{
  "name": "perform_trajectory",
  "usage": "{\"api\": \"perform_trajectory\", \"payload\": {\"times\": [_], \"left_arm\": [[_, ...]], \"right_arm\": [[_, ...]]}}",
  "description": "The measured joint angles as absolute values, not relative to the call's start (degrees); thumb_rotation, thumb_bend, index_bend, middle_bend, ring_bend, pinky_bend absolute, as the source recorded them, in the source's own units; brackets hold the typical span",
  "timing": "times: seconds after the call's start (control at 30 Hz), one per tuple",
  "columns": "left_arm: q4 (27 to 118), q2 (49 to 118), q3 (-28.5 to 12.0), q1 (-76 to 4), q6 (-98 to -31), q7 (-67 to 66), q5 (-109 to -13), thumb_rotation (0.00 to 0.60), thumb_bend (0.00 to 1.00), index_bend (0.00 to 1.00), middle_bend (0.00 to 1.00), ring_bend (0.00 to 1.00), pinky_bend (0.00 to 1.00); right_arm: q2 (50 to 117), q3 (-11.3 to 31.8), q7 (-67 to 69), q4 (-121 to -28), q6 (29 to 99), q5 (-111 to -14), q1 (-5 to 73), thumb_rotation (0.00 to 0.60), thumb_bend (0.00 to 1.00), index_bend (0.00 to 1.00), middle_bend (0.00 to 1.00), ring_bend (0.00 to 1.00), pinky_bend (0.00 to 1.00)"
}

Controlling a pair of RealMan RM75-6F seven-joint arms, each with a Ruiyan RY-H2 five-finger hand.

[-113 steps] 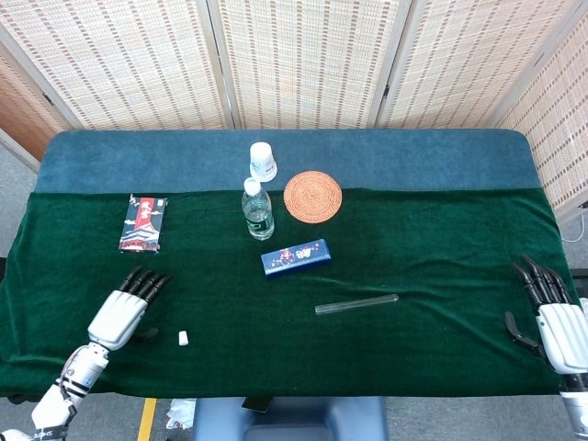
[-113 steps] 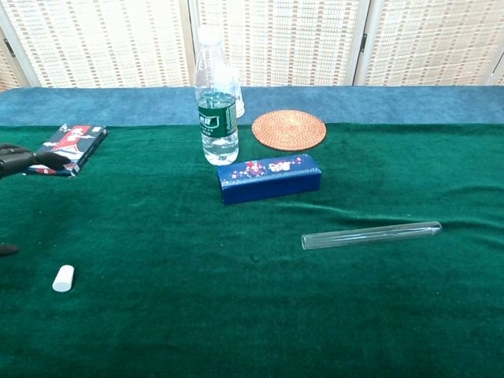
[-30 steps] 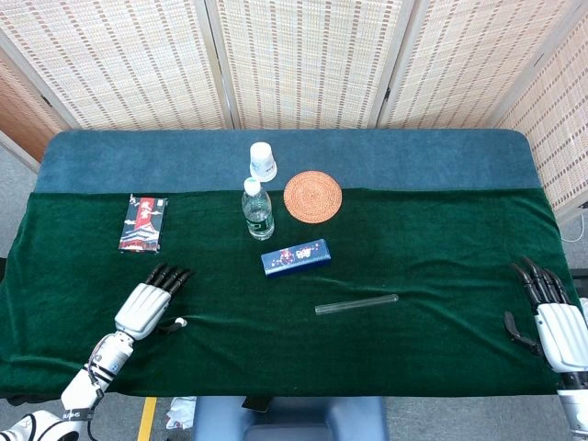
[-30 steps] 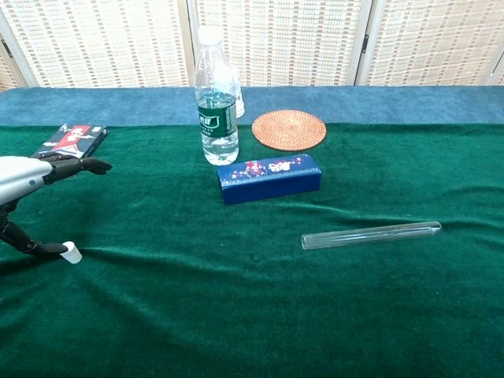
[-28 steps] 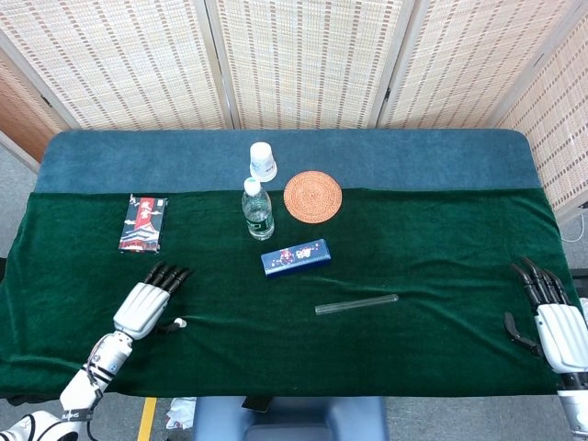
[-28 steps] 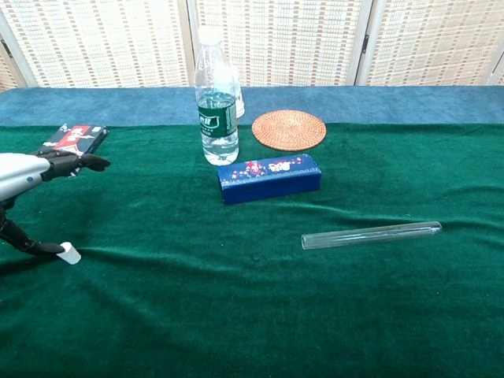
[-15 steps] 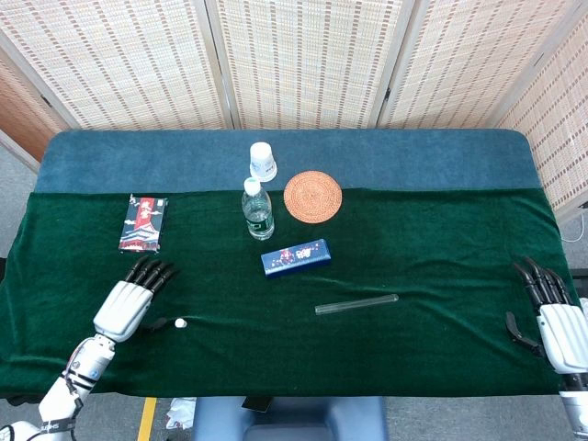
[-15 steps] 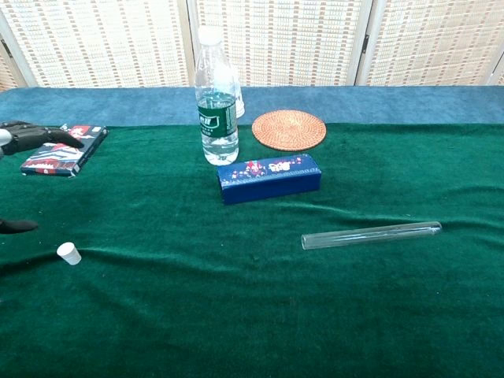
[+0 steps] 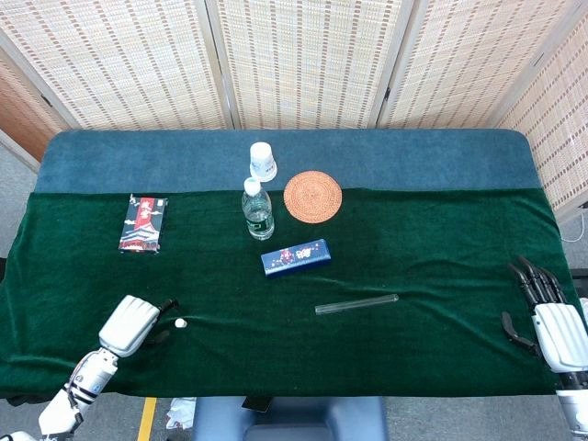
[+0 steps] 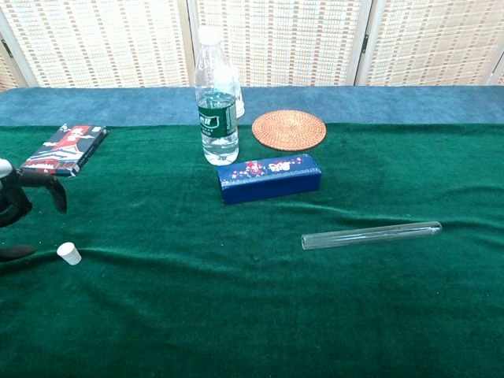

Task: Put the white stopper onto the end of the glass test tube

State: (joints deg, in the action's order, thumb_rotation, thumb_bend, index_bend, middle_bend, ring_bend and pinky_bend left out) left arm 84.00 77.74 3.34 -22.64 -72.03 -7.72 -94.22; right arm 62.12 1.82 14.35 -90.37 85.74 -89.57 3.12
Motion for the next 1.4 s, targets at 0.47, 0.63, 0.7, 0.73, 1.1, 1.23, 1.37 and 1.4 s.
{"api": "perform_trajectory", "payload": {"times": [0.47, 0.63, 0.7, 0.73, 1.1, 1.23, 1.37, 1.4], "left_arm": [[79.6, 82.6, 3.1, -23.6, -69.9, -7.4, -93.9, 0.6, 0.33, 0.46, 0.99, 0.92, 0.84], [78.4, 83.6, 3.0, -24.0, -68.6, -7.2, -93.1, 0.6, 0.34, 0.46, 0.99, 0.92, 0.84], [78.0, 83.8, 2.9, -24.1, -68.3, -7.1, -92.8, 0.6, 0.34, 0.47, 0.99, 0.92, 0.84], [77.8, 83.9, 2.9, -24.1, -68.2, -7.0, -92.6, 0.6, 0.35, 0.47, 0.99, 0.92, 0.84], [77.0, 84.2, 3.1, -24.1, -67.9, -6.7, -92.1, 0.6, 0.35, 0.47, 0.99, 0.92, 0.84], [77.1, 83.9, 3.1, -24.1, -67.9, -6.6, -92.0, 0.6, 0.35, 0.48, 0.99, 0.92, 0.84], [77.1, 83.9, 3.2, -24.0, -67.9, -6.6, -91.8, 0.6, 0.35, 0.48, 0.99, 0.92, 0.84], [77.1, 83.8, 3.2, -24.0, -67.8, -6.5, -91.8, 0.6, 0.35, 0.48, 0.99, 0.92, 0.84]], "right_arm": [[62.5, 1.7, 14.6, -89.7, 84.9, -88.9, 3.3, 0.6, 0.57, 0.0, 0.0, 0.0, 0.0], [62.5, 1.8, 14.7, -89.5, 84.4, -88.6, 3.5, 0.6, 0.57, 0.0, 0.0, 0.0, 0.0], [62.6, 1.8, 14.7, -89.4, 84.4, -88.5, 3.5, 0.6, 0.56, 0.0, 0.0, 0.0, 0.0], [62.6, 1.8, 14.7, -89.4, 84.4, -88.5, 3.5, 0.6, 0.56, 0.0, 0.0, 0.0, 0.0], [62.6, 1.9, 14.8, -89.3, 84.4, -88.2, 3.4, 0.6, 0.57, 0.0, 0.0, 0.0, 0.0], [62.6, 1.8, 14.7, -89.3, 84.4, -88.1, 3.4, 0.6, 0.57, 0.0, 0.0, 0.0, 0.0], [62.7, 1.8, 14.7, -89.3, 84.4, -88.1, 3.3, 0.6, 0.57, 0.0, 0.0, 0.0, 0.0], [62.7, 1.8, 14.7, -89.3, 84.4, -88.1, 3.3, 0.6, 0.57, 0.0, 0.0, 0.0, 0.0]]}}
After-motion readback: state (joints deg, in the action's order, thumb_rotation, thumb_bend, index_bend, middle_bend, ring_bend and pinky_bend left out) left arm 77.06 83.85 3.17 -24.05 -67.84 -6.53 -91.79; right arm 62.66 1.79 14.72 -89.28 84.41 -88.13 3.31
